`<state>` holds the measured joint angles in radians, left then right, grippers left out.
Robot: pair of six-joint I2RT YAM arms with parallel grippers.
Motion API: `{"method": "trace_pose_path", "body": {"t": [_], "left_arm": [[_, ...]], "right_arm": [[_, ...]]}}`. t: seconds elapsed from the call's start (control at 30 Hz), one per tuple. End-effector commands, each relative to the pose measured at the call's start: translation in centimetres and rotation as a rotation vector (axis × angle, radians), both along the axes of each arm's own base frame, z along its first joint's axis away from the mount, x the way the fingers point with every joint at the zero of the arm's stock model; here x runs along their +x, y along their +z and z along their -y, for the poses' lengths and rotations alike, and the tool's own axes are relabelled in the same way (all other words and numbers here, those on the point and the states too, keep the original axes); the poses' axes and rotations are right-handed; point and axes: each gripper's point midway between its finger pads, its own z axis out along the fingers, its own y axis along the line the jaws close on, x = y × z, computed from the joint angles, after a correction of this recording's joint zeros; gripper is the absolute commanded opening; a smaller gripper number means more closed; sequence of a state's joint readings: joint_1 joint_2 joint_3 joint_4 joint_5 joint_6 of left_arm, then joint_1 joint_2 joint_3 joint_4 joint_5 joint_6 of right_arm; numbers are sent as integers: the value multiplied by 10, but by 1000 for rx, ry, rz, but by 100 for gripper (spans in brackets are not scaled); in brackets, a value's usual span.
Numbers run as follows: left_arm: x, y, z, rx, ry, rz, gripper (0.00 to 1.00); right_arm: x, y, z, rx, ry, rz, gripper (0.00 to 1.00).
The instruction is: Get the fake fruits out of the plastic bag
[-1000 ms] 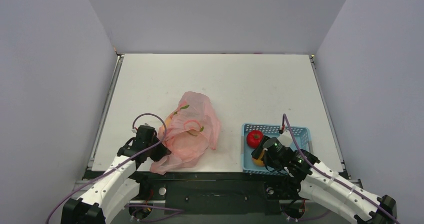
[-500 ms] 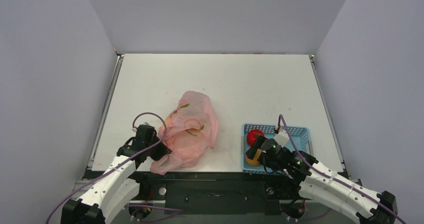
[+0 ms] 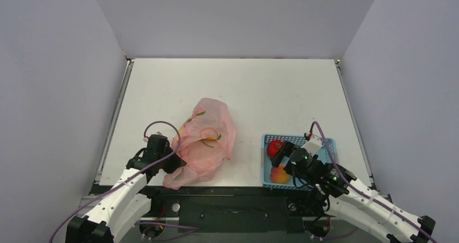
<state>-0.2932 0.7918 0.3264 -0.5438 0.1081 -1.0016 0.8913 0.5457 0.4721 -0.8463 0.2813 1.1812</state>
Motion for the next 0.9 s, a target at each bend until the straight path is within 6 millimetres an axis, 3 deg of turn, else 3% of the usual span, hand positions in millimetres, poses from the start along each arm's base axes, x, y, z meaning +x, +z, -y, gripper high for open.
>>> {"method": "trace_pose_path", "body": {"t": [0.0,0.23,0.3,0.43,0.5,0.57,0.6,0.63,0.67,0.7,0.73,0.77,0.8,0.83,0.87], "left_arm": [[14,19,6,-16,-22,63,0],[13,19,5,-17,-18,66,0],[13,20,6,-19,-19,66,0],[14,22,6,-20,-22,66,0],[14,23,7,-21,-25,67,0],[15,25,7,-23,-26,71,0],[15,26,7,-23,-24,75,0],[15,26,7,-25,-25,76,0],[15,27,8,-26,-25,77,0],[16,27,8,-27,-25,77,0],[15,27,8,-28,-25,77,0],[15,27,8,-28,-26,76,0],[15,28,8,-27,-28,76,0],[15,28,9,-28,-29,76,0],[15,28,9,-28,-32,75,0]], "right_arm": [[15,39,11,-13,-18,134,100],[32,80,12,-65,14,251,100],[39,93,5,-83,49,287,100],[52,122,-27,-97,181,359,97],[54,136,-52,-111,284,415,96],[48,154,-90,-104,406,473,96],[39,152,-116,-118,488,478,96],[38,167,-130,-127,525,518,95],[26,160,-156,-160,612,519,95],[25,178,-169,-178,639,572,94],[12,165,-192,-229,721,566,93],[10,181,-205,-247,749,607,90],[0,166,-225,-300,814,598,88],[-2,176,-237,-323,840,625,85],[-8,161,-252,-378,884,613,83]]}}
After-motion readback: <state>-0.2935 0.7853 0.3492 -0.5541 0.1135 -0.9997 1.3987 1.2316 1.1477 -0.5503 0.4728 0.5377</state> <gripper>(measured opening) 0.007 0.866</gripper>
